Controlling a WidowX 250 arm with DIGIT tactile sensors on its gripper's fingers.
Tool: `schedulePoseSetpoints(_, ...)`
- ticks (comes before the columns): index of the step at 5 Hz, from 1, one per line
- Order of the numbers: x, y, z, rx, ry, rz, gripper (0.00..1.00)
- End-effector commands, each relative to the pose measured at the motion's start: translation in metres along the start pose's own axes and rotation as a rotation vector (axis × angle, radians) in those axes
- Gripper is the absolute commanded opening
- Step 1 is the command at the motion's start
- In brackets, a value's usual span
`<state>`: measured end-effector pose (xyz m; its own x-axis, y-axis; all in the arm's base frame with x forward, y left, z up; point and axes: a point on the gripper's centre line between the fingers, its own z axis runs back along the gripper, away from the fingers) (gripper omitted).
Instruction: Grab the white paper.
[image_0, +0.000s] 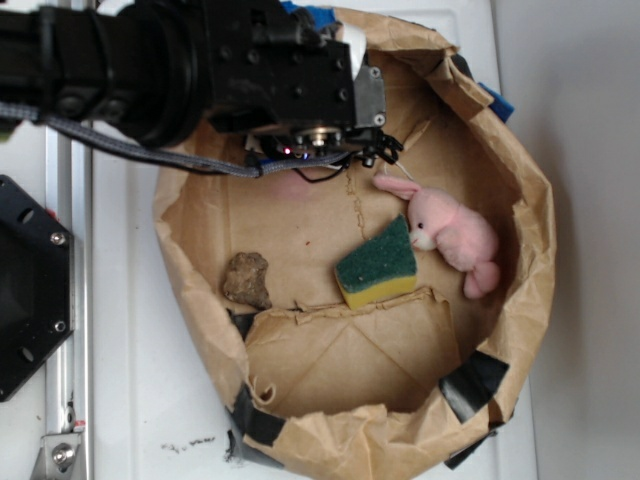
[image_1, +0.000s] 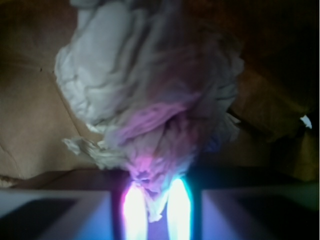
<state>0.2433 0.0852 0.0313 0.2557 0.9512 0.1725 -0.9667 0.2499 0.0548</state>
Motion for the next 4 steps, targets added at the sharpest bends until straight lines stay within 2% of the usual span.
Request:
schedulePoseSetpoints(1, 0.004, -0.001, 0.011, -0.038, -0.003, -0.041, 0.0)
schedulePoseSetpoints(3, 0.01, -0.006, 0.022, -0.085, 0.018, -0.116, 0.0)
schedulePoseSetpoints(4, 0.012, -0.019, 0.053, -0.19, 0.115, -0.281, 0.0)
